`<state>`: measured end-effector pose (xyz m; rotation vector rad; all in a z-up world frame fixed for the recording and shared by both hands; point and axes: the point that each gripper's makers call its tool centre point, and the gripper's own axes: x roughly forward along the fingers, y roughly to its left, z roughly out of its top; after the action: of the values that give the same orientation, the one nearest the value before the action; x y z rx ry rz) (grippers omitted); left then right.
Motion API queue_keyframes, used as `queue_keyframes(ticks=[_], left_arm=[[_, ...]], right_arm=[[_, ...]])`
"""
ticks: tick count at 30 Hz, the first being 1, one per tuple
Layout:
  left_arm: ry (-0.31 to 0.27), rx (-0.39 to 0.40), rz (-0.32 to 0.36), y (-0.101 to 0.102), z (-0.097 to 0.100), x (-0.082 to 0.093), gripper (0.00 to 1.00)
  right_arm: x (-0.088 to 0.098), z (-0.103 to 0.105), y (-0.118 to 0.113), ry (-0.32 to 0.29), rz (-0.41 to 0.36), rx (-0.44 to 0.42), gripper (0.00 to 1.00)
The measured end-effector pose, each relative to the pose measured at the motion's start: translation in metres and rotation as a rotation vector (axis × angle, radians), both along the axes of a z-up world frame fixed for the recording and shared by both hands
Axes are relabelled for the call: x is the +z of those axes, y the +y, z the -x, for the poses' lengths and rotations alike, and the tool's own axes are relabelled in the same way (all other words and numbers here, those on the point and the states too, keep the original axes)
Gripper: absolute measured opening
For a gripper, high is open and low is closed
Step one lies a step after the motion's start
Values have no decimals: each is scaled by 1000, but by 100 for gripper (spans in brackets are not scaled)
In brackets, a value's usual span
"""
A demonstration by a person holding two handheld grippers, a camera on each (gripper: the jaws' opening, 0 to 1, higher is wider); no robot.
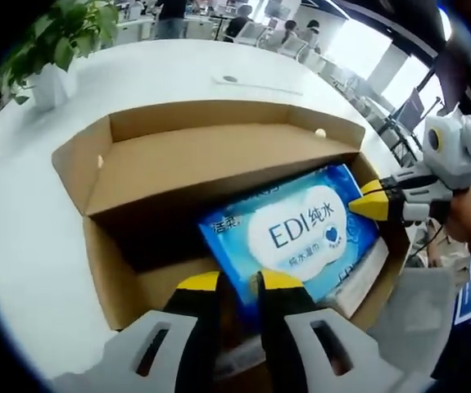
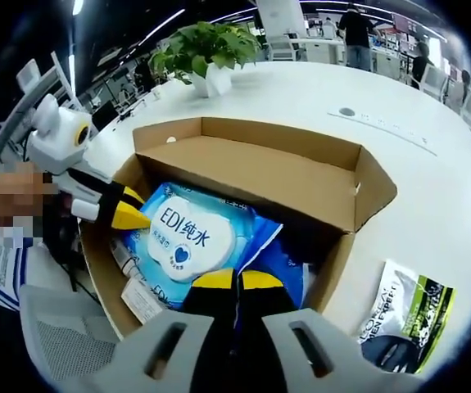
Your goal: Operate the shoe box by opening the lid, removing the specified soft item, and placing it in the target area until the item is outside and the box remains undamaged.
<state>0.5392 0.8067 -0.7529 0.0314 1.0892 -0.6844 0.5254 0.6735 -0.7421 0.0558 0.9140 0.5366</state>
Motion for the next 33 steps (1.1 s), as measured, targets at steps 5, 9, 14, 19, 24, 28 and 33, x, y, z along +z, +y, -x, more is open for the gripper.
queue_keyframes(ticks=[5,9,14,19,24,28,33], left_arm=[[1,-6,-7,0,0,-2,13],[-4,-12,-9,0,1,-2,9],[-11,-12,2,0,0,-1,5],[-20,-20,6,0,1,0,2],[-22,-21,11,-1,2,2,0],[-24,-17,23,-1,3,6,0],[-32,-13,31,1,3,14,0]], right_arm=[[0,0,0,2,-1,4,0],[-1,0,0,4,0,5,0],[-3,0,0,7,0,5,0],[-4,0,-1,10,3,4,0],[-3,0,-1,8,5,3,0],[-1,0,-1,4,7,0,0],[5,2,0,1,3,-6,0]])
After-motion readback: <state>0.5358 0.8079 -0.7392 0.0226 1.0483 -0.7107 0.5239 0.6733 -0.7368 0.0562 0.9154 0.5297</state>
